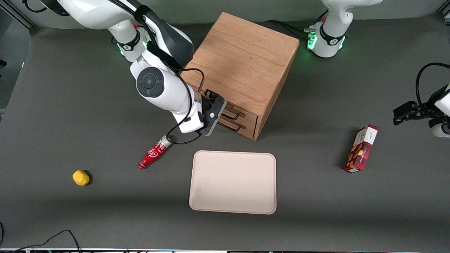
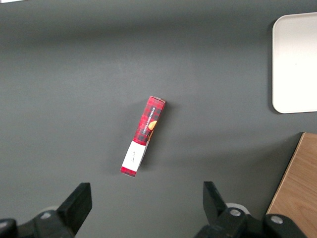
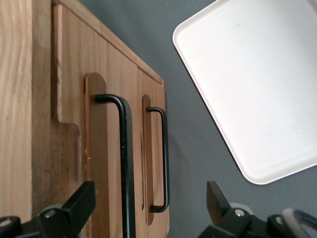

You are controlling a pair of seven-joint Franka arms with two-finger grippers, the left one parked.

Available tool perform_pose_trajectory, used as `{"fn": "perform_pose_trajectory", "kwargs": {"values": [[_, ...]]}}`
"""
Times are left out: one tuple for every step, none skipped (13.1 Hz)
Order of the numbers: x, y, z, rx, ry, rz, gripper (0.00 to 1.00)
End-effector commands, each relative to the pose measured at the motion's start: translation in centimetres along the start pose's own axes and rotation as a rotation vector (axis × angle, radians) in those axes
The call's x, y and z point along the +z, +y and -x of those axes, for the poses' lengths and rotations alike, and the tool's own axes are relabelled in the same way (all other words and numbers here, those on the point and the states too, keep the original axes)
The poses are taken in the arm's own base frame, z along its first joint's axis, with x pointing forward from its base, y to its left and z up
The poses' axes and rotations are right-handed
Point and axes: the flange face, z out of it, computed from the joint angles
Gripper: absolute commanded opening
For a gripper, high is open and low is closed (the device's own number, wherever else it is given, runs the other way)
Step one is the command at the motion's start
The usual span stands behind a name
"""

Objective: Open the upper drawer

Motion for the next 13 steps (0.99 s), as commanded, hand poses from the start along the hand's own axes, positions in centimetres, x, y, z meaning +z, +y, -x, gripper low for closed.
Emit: {"fn": "perform_pose_trajectory", "kwargs": {"values": [[1.1,0.1,0.4,0.005,-0.003,-0.019,1.0],[1.0,0.4,0.5,-0.006,-0.003,-0.019,1.0],[1.1,0.5,0.6,-0.011,-0.004,-0.019,1.0],[1.2,0.5,0.5,-0.013,-0.005,-0.018,1.0],[1.6,0.7,0.6,-0.011,-0.007,-0.021,1.0],[1.9,1.0,0.5,-0.01,-0.002,-0.019,1.0],[2.1,1.2,0.5,-0.01,0.0,-0.017,1.0],[2.4,1.5,0.5,-0.007,0.005,-0.017,1.0],[2.4,2.0,0.4,-0.001,0.013,-0.016,1.0],[2.5,2.5,0.5,0.002,0.014,-0.014,1.0],[2.3,3.3,0.7,0.0,0.013,0.0,1.0],[1.9,4.4,0.7,0.0,0.023,0.008,1.0],[1.2,5.2,0.5,-0.009,0.038,0.013,1.0]]}}
